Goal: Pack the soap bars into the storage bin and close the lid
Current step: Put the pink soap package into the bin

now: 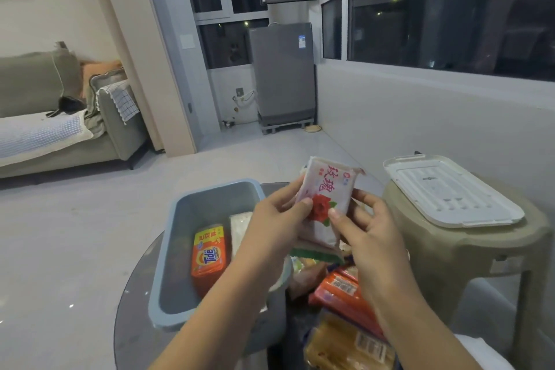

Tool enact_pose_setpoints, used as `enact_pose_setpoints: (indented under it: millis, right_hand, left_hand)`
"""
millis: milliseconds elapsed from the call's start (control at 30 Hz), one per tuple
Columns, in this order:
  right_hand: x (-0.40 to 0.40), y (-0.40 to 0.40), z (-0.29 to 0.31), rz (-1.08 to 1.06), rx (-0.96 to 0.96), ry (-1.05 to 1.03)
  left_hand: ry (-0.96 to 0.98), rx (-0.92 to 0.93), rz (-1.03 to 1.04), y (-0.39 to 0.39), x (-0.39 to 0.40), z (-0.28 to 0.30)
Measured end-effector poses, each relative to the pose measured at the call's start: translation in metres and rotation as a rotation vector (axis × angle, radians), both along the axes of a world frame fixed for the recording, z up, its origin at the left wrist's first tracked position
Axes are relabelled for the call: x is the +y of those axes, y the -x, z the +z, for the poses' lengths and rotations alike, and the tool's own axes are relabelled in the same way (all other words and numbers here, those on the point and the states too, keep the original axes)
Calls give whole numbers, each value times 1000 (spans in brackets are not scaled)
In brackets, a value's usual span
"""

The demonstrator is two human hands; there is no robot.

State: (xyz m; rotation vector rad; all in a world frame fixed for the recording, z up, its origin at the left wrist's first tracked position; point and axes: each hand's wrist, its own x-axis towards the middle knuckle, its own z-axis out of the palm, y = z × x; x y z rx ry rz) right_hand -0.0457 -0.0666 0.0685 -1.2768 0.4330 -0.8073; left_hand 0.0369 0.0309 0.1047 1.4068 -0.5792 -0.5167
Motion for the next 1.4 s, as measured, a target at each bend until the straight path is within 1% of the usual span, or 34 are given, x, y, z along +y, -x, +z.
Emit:
enact_pose_setpoints:
  millis: [100, 267, 333, 400, 567, 667, 767, 833, 900, 967, 1033, 1100, 1167, 1233, 1333, 1400]
  right_hand:
    - [16, -17, 12, 56, -24, 20]
    - [40, -50, 23, 185, -24, 53]
    - [46, -61, 24, 254, -10, 44]
    - [49, -70, 22, 317, 20, 21]
    - [45, -82, 15, 443, 197, 61]
    - [37, -84, 19, 506, 370, 208]
    - [30, -86, 26, 595, 546, 369]
    - [28, -86, 29, 641, 630, 496]
    - [27, -86, 30, 669, 690, 615]
    - [26, -87, 30, 670, 741, 717]
    - [25, -88, 26, 616, 739, 778]
    - [25, -91, 16, 461, 653, 816]
    - [25, -93, 3, 291, 569, 924]
    - [25, -96, -9, 274, 537, 1022]
    - [24, -98, -20, 364, 489, 884]
    - [23, -99, -23, 359, 440, 818]
  left_hand:
    - [18, -59, 63, -15, 19, 10]
    - [33, -91, 144, -35, 56, 14]
    - [26, -62, 163, -43, 72, 12]
    - [-27, -29, 158, -48, 85, 7]
    - [-163, 115, 125, -62, 101, -11]
    - [-248, 242, 117, -71, 99, -17]
    - [-438, 329, 117, -79, 94, -20]
    - [-546, 396, 55, -83, 91, -22]
    - [-584, 474, -16, -86, 89, -25]
    - [-592, 539, -44, -90, 90, -30]
    - [-595, 560, -83, -95, 93, -33]
    - [-620, 567, -132, -99, 94, -35]
    - [-665, 576, -170, -103, 92, -36]
    - [-715, 592, -241, -106, 88, -37]
    - [-804, 616, -337, -106, 77, -43]
    - [-851, 615, -348, -106, 69, -48]
